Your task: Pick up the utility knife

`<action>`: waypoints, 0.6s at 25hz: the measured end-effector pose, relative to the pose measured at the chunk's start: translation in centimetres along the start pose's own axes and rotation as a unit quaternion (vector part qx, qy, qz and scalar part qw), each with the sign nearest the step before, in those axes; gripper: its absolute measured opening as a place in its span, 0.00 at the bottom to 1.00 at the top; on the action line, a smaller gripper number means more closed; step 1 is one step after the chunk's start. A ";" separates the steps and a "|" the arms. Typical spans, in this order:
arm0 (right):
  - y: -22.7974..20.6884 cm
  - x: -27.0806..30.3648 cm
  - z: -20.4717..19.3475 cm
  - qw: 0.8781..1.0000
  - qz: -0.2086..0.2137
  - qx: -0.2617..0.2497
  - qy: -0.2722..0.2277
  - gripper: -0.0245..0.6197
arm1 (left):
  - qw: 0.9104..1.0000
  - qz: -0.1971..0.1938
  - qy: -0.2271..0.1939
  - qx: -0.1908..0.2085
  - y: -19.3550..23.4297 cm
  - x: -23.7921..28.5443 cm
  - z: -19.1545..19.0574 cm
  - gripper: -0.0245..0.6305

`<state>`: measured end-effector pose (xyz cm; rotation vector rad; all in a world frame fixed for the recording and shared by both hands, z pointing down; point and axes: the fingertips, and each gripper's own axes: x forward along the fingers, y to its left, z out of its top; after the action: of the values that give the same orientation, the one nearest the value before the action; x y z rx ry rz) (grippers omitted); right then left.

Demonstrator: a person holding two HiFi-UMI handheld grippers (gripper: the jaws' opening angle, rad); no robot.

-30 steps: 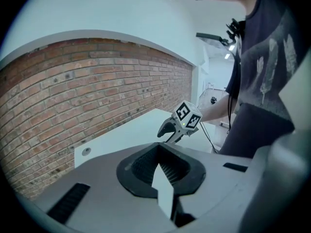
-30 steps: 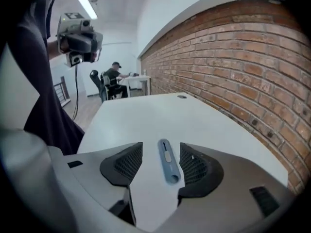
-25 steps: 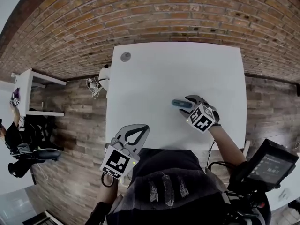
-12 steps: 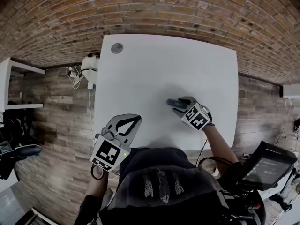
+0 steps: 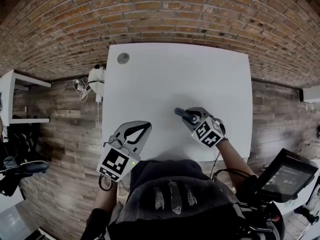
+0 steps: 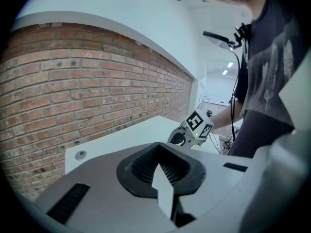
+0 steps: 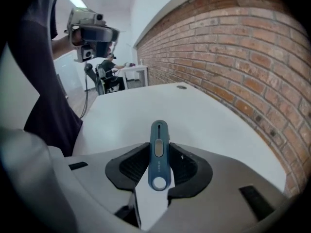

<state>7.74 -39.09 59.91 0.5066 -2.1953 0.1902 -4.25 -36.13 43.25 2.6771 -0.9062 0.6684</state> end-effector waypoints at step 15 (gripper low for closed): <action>7.3 -10.4 10.7 0.954 0.085 -0.254 -0.134 0.24 | 0.960 -0.026 0.109 0.256 -6.2 2.8 0.5 0.35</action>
<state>2.76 -32.70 45.38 0.0527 -2.4321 -0.3688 1.72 -32.95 43.72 2.9569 -0.6688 1.3114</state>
